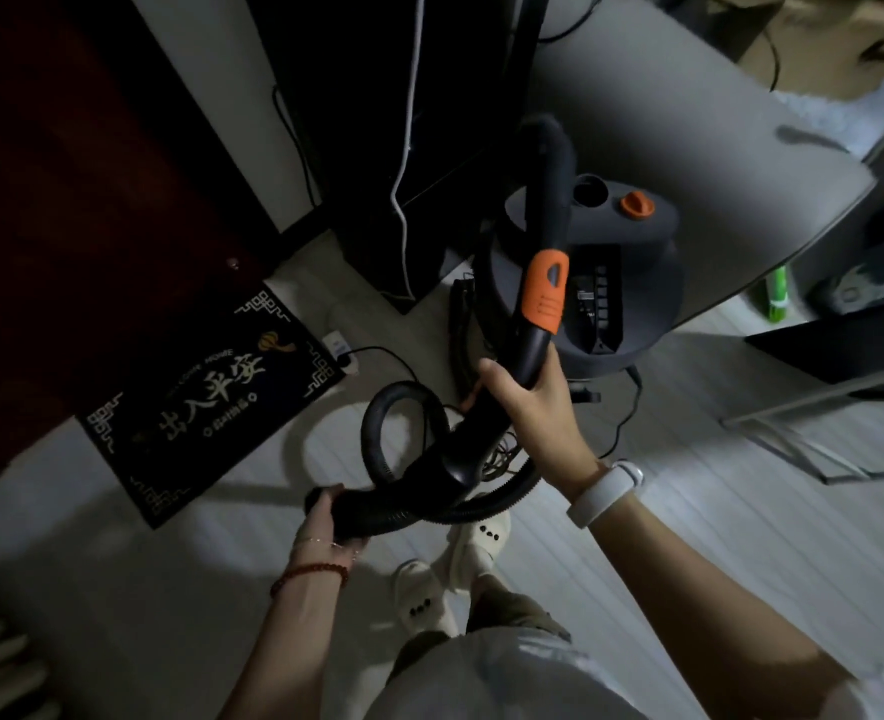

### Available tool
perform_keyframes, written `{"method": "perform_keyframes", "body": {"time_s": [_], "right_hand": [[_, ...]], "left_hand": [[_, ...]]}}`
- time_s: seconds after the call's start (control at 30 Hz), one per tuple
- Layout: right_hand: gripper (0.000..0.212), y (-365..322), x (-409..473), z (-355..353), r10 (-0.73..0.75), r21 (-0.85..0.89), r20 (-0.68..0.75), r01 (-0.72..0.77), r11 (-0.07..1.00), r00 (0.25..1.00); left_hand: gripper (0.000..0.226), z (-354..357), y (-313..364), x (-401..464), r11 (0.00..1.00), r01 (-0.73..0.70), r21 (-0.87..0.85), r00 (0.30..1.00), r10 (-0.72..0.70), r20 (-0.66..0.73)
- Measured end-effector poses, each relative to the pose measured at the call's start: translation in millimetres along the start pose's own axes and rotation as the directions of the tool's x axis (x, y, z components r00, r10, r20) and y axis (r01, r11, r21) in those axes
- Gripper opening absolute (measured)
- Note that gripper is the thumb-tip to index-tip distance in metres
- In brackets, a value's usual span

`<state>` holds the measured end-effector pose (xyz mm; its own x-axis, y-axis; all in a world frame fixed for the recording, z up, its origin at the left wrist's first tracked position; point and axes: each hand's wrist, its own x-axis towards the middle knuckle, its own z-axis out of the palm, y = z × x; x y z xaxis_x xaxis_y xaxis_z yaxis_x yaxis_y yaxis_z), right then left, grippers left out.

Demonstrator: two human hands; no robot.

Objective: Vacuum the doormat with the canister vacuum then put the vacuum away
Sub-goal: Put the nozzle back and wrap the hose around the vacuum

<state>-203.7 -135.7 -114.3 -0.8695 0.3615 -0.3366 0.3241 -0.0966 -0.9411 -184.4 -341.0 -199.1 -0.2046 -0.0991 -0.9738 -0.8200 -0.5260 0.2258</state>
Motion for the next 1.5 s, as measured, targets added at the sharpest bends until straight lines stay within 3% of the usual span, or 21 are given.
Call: {"method": "perform_keyframes", "body": {"time_s": [0.07,0.17,0.3,0.53,0.7,0.83,0.9,0.97,1.07,1.13,1.2,1.33,1.43,1.5], "right_hand": [[0.041,15,-6,1,0.035,-0.151,-0.061,-0.044,0.988,0.998],[0.044,31,-17,5,0.081,-0.243,-0.115,-0.107,0.964,0.990],[0.049,41,-41,8,0.133,-0.290,-0.137,-0.168,0.942,0.982],[0.046,61,-55,32,0.239,-0.283,-0.045,-0.242,0.928,0.970],[0.019,74,-58,50,0.458,-0.460,0.172,-0.340,0.820,0.872],[0.009,64,-68,69,0.473,-0.637,0.355,-0.162,0.754,0.806],[0.017,51,-64,80,0.443,-0.661,0.406,-0.078,0.746,0.799],[0.023,32,-58,93,0.394,-0.631,0.417,-0.050,0.774,0.819],[0.032,4,-51,115,0.317,-0.568,0.438,-0.015,0.823,0.841],[0.030,-17,-55,130,0.318,-0.445,0.476,-0.087,0.891,0.820],[0.034,-39,-60,146,0.324,-0.290,0.529,-0.192,0.938,0.784],[0.051,-90,-54,180,0.301,0.040,0.634,-0.419,0.907,0.712],[0.056,-132,-41,187,0.256,0.294,0.618,-0.521,0.801,0.743],[0.059,-154,-33,181,0.303,0.348,0.607,-0.589,0.729,0.734]], "left_hand": [[0.017,-24,12,0,0.989,-0.145,0.032,0.986,0.147,-0.074],[0.038,-46,25,-6,0.947,-0.319,0.017,0.945,0.320,-0.066],[0.050,-57,34,-26,0.870,-0.491,-0.032,0.871,0.491,-0.025],[0.073,-98,42,-52,0.655,-0.756,-0.004,0.655,0.756,0.016],[0.078,-108,56,-76,0.505,-0.863,0.025,0.505,0.863,-0.009],[0.079,-105,68,-97,0.336,-0.932,0.134,0.342,0.940,0.020],[0.081,-110,72,-105,0.267,-0.944,0.192,0.282,0.958,0.053],[0.081,-121,75,-115,0.236,-0.942,0.237,0.267,0.958,0.107],[0.075,-136,79,-132,0.346,-0.937,0.049,0.349,0.927,0.138],[0.073,-144,80,-142,0.416,-0.905,-0.094,0.390,0.897,0.209],[0.075,-145,81,-152,0.420,-0.901,-0.111,0.368,0.873,0.319],[0.083,-127,79,-172,0.230,-0.969,0.090,0.243,0.819,0.520],[0.082,-112,86,-178,0.039,-0.982,0.184,0.141,0.799,0.584],[0.081,-105,92,-177,-0.130,-0.959,0.253,0.058,0.781,0.621]]}}
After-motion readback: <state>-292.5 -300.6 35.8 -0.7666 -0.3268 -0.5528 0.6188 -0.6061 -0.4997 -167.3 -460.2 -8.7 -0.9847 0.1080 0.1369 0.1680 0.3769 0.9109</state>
